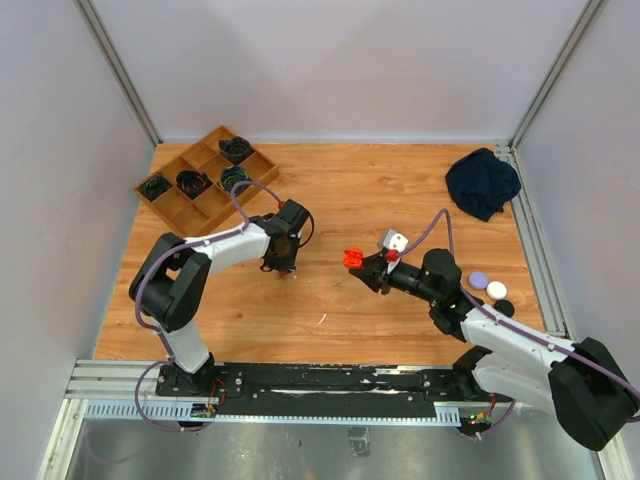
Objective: Insert the wireless bluetooth earbuds into the charging case
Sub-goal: Pick up the earbud from the center of the board, then place the earbud in the charging case.
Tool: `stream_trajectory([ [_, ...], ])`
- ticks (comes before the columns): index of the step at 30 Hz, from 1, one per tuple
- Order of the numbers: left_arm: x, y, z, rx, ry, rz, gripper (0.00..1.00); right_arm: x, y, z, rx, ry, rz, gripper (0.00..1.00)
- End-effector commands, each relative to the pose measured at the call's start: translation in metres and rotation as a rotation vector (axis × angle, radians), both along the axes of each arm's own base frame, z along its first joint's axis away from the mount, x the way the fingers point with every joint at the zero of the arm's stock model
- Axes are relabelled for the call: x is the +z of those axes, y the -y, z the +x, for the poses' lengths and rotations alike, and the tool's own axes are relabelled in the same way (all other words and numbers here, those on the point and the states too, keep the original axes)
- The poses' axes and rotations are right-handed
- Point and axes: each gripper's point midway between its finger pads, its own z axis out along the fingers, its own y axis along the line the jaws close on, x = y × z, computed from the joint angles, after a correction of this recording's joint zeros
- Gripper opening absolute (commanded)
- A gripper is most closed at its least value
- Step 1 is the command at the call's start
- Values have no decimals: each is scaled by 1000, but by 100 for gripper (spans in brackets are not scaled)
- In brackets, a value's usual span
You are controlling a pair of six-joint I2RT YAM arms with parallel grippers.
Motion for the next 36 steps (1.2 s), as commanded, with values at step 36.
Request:
stream_trajectory([
  [36, 276, 103, -62, -538, 960, -856, 19, 94, -28, -7, 165, 203, 309, 11],
])
